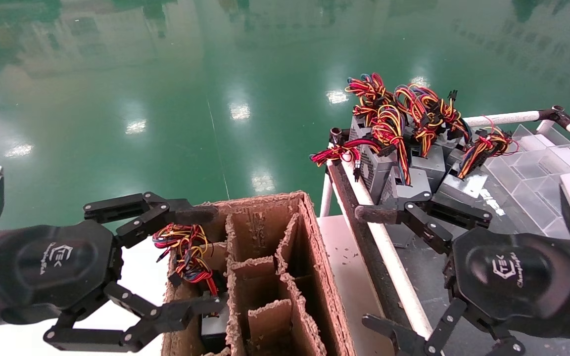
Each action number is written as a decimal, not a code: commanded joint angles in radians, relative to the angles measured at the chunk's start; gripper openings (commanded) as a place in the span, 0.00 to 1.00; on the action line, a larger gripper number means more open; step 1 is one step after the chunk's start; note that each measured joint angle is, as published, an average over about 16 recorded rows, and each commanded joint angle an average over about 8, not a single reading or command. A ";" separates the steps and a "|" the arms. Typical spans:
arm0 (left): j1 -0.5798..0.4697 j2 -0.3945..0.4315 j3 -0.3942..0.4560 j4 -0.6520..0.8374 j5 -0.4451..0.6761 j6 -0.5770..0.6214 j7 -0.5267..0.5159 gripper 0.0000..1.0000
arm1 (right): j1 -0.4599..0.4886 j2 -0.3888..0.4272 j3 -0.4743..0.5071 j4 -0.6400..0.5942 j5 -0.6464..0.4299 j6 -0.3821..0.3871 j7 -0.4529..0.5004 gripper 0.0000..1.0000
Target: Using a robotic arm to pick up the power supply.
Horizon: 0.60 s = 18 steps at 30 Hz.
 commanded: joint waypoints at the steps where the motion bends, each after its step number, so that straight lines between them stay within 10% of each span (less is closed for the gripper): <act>1: 0.000 0.000 0.000 0.000 0.000 0.000 0.000 0.00 | 0.000 0.000 0.000 0.000 0.000 0.000 0.000 1.00; 18: 0.000 0.000 0.000 0.000 0.000 0.000 0.000 0.00 | 0.000 0.000 0.000 0.000 0.000 0.000 0.000 1.00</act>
